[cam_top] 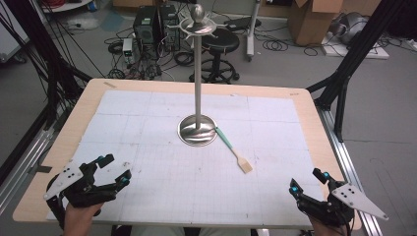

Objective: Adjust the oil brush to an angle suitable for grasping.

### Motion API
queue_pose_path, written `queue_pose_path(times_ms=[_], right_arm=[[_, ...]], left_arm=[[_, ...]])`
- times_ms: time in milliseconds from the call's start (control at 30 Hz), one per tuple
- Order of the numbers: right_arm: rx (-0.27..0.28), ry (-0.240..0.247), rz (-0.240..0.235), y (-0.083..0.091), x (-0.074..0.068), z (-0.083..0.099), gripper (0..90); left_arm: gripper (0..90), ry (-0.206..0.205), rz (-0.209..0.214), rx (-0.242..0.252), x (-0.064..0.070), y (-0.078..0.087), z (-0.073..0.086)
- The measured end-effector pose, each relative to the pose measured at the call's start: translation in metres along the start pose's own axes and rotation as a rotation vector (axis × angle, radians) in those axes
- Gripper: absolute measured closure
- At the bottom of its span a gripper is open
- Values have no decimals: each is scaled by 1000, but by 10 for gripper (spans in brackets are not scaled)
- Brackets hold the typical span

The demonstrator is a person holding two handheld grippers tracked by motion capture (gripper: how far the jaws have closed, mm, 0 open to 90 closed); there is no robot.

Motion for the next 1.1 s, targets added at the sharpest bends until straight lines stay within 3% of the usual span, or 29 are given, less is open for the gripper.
queue_pose_path(times_ms=[300, 500, 700, 800, 1100], right_arm=[[2, -10, -21, -4, -3, -2, 176], [-11, 7, -63, -16, -17, -13, 176], [-82, 28, -90, -49, -26, -21, 176], [-91, 25, -103, -65, -28, -26, 176], [-158, 80, -141, -118, -53, -46, 207]], left_arm=[[153, 16, -7, -7, -2, -3, 2], [158, 1, 10, -19, 1, -4, 4], [158, 3, 21, -25, 1, -5, 5], [159, 3, 22, -26, 1, -5, 5], [159, 15, 16, -20, -3, -1, 7]])
Point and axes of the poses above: each handheld gripper's, and its own axes: y roughly backward along the jaws, z roughly out of its underside, x roughly to its right, the point moved 1 cm from there along -y, roughly forward along the jaws, and after that the axes turned 7 degrees about -y, right-handed, at the moved point
